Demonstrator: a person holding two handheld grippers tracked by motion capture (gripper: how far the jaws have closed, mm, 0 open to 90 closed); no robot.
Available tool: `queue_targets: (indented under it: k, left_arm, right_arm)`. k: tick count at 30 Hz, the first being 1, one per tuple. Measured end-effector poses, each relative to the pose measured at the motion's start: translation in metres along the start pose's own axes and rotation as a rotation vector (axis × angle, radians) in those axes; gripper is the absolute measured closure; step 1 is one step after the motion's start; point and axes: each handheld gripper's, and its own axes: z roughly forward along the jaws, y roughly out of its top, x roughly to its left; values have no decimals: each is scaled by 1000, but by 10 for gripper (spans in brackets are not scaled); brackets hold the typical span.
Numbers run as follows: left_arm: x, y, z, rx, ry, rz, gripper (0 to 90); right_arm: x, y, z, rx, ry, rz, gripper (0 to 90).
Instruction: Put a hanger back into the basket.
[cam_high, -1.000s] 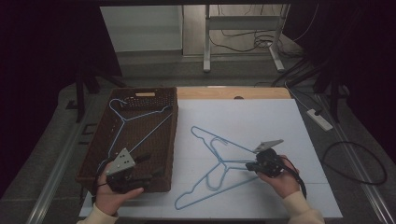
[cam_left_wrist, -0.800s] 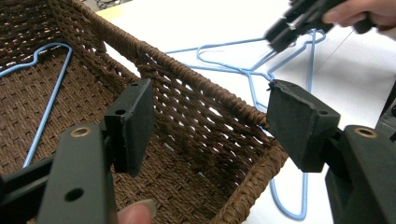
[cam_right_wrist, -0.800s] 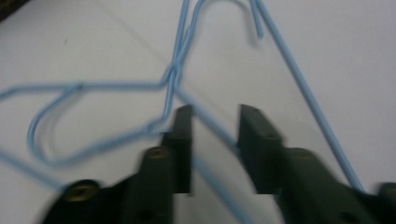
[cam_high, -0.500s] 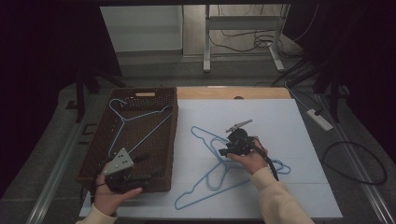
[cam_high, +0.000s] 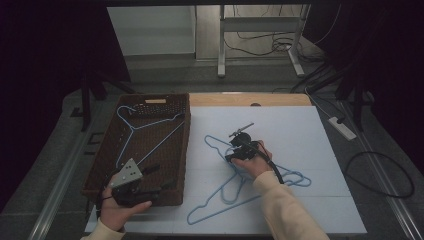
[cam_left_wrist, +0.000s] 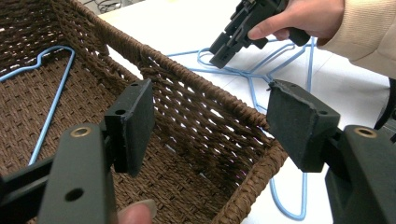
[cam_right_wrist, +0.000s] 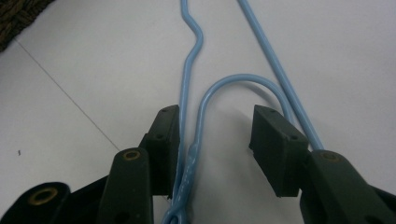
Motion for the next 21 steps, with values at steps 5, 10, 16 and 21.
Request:
queue_targets:
  k: [5,10,16,21]
  left_arm:
    - [0,0,0,1,0,0,335]
    - [0,0,0,0,0,0,335]
    - [0,-1,1,5,0,2,335]
    - [-1,-1,1,5,0,3,335]
  right_arm:
    - [3,4,6,15,-26,1,604]
    - [5,5,7,31,-60,5,656]
    - [12,8,8,60,-94,26,788]
    - [11,10,8,66,-64,117,873]
